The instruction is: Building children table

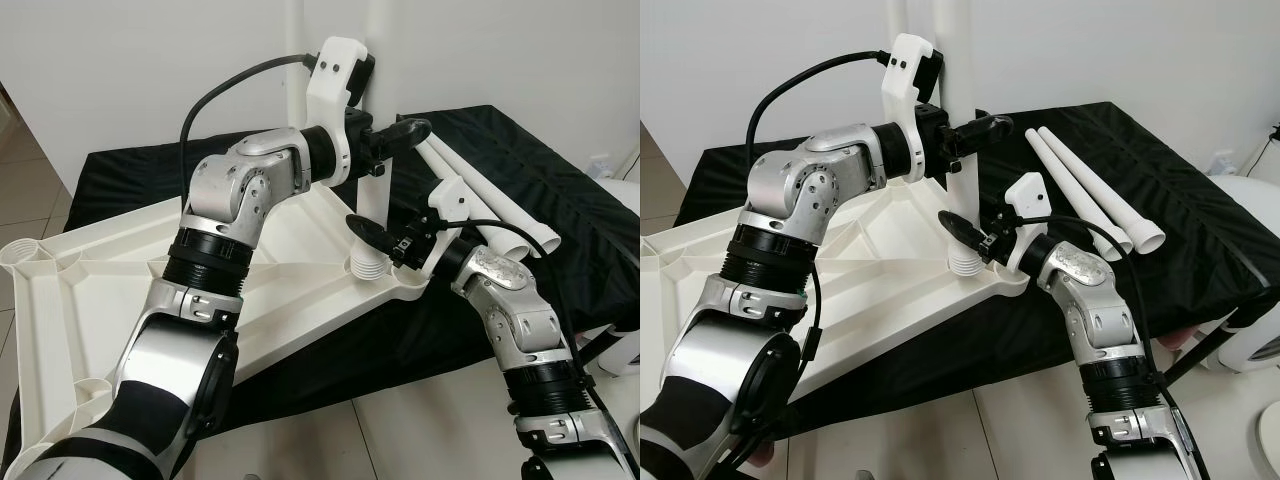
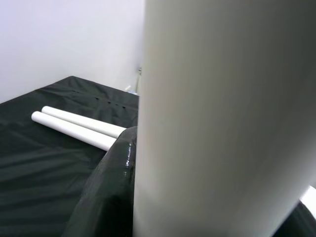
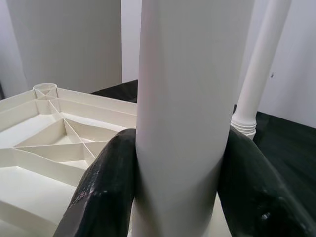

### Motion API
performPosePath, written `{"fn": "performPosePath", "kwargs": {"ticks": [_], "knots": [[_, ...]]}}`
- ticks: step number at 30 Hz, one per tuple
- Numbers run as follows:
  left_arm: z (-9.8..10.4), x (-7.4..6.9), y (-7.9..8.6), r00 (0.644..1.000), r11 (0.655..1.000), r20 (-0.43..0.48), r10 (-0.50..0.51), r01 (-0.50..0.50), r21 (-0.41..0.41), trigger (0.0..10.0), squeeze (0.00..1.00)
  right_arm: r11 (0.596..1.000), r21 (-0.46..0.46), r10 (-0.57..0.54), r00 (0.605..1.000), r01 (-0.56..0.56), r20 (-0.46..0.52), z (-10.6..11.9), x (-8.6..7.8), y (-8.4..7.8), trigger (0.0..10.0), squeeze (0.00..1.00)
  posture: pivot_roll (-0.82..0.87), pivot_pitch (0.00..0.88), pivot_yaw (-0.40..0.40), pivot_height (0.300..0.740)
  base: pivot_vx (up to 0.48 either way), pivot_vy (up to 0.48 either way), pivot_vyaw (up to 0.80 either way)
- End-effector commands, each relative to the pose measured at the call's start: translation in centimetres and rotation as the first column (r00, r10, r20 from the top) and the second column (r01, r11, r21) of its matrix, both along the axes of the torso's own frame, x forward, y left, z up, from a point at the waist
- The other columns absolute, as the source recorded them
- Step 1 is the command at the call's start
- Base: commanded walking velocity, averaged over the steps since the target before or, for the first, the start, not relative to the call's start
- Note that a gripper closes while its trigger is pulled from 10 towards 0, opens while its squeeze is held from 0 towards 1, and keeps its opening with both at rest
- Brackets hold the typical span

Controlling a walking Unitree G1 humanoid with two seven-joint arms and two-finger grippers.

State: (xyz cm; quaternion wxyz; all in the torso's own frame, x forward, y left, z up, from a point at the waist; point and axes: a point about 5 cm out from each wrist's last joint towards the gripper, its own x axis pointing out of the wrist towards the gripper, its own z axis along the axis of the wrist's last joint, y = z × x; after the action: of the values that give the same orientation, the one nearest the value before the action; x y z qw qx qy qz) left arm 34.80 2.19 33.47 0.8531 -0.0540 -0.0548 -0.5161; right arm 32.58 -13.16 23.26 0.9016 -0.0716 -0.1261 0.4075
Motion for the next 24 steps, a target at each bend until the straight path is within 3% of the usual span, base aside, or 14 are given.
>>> {"fn": "performPosePath", "kwargs": {"ticks": [1, 2, 9, 13, 14, 15, 24], "knots": [[1.3, -0.3, -0.2, 0.999, 0.999, 0.035, -0.021, 0.022, -0.028, 0.0, 0.0, 1.0, 0.024, -0.015, 1.0, 0.016, -0.019, -0.1, 0.0, -0.2, 10.0, 0.0, -0.1, 0.04, 0.023, 0.74, 0.0, 0.0, 0.0], [1.3, -0.3, -0.1, 0.999, 1.0, 0.035, -0.016, 0.016, -0.022, 10.0, 0.0, 0.999, 0.04, -0.018, 0.999, 0.019, -0.028, 0.0, 0.1, -0.2, 10.0, 1.0, -0.1, 0.041, 0.023, 0.74, 0.0, 0.0, 0.0], [1.6, -0.3, -0.1, 0.998, 1.0, 0.061, 0.019, -0.019, -0.008, 10.0, 0.0, 0.996, 0.065, -0.057, 0.998, 0.059, -0.022, 0.4, 0.5, -0.5, 10.0, 1.0, -0.1, 0.045, 0.022, 0.74, 0.0, 0.0, 0.0], [2.1, -0.1, 0.2, 0.99, 0.996, 0.103, 0.094, -0.093, -0.013, 10.0, 0.0, 0.988, 0.083, -0.129, 0.992, 0.128, 0.005, 0.9, 0.9, -0.6, 10.0, 1.0, -0.1, 0.048, 0.022, 0.74, 0.0, 0.0, 0.0], [2.3, 0.1, 0.5, 0.979, 0.988, 0.136, 0.153, -0.153, -0.011, 10.0, 0.0, 0.984, 0.087, -0.158, 0.987, 0.156, 0.019, 1.1, 1.0, -0.5, 10.0, 1.0, -0.1, 0.05, 0.02, 0.74, 0.0, 0.0, 0.0], [2.7, 0.3, 0.7, 0.966, 0.979, 0.159, 0.204, -0.203, -0.02, 10.0, 0.0, 0.979, 0.093, -0.185, 0.982, 0.181, 0.036, 1.4, 1.0, -0.1, 10.0, 0.0, -0.1, 0.052, 0.02, 0.74, 0.0, 0.0, 0.0], [3.2, 0.1, -0.1, 0.919, 0.948, 0.242, 0.311, -0.317, -0.013, 10.0, 0.0, 0.964, 0.086, -0.257, 0.963, 0.25, 0.076, 1.7, 1.0, 1.5, 10.0, 0.0, -0.1, 0.055, 0.018, 0.74, 0.0, 0.0, 0.0]]}}
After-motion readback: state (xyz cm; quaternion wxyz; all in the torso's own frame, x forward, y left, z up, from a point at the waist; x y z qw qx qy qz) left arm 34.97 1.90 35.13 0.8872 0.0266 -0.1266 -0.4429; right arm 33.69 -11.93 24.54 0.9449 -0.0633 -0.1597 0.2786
